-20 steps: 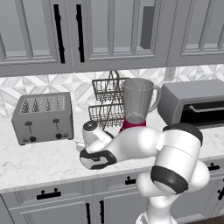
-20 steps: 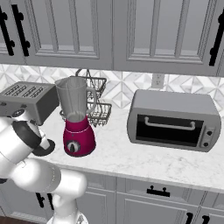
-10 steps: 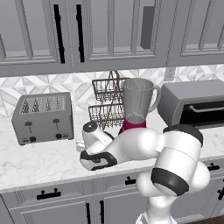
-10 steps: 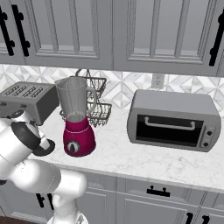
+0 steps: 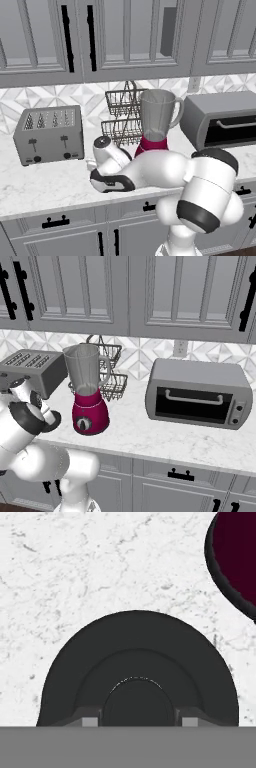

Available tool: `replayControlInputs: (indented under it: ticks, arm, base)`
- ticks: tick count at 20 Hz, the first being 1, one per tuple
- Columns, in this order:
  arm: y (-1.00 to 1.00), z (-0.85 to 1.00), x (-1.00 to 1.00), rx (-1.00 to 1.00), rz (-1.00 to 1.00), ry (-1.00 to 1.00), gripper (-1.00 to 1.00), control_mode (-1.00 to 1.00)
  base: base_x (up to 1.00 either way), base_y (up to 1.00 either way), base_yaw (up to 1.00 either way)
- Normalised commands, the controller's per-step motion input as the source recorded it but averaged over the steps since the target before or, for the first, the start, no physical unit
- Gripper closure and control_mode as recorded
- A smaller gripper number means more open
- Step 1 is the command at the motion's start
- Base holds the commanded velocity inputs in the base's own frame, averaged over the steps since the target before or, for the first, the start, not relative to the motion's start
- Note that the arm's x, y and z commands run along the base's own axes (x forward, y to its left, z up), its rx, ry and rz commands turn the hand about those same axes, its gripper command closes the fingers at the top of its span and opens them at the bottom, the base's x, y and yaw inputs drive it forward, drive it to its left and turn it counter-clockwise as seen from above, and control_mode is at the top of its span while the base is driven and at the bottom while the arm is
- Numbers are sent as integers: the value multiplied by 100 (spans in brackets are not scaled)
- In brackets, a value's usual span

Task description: Close the lid blender by securely placing the lid on top.

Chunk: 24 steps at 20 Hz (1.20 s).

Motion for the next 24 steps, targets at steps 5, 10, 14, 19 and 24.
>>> replayControlInputs:
  ticks: [5,10,14,19,24]
  arm:
    - [0,66,-15,-1,1,0,100,-100]
    - [0,76,-19,-2,1,0,100,-100]
    - [3,73,-15,-2,1,0,100,-100]
    - [5,75,-21,-3,2,-3,100,-100]
    - [4,72,-14,-3,5,-5,100,-100]
  base:
    - [0,0,0]
    - [0,0,0]
    - [0,0,0]
    - [0,0,0]
    - [0,0,0]
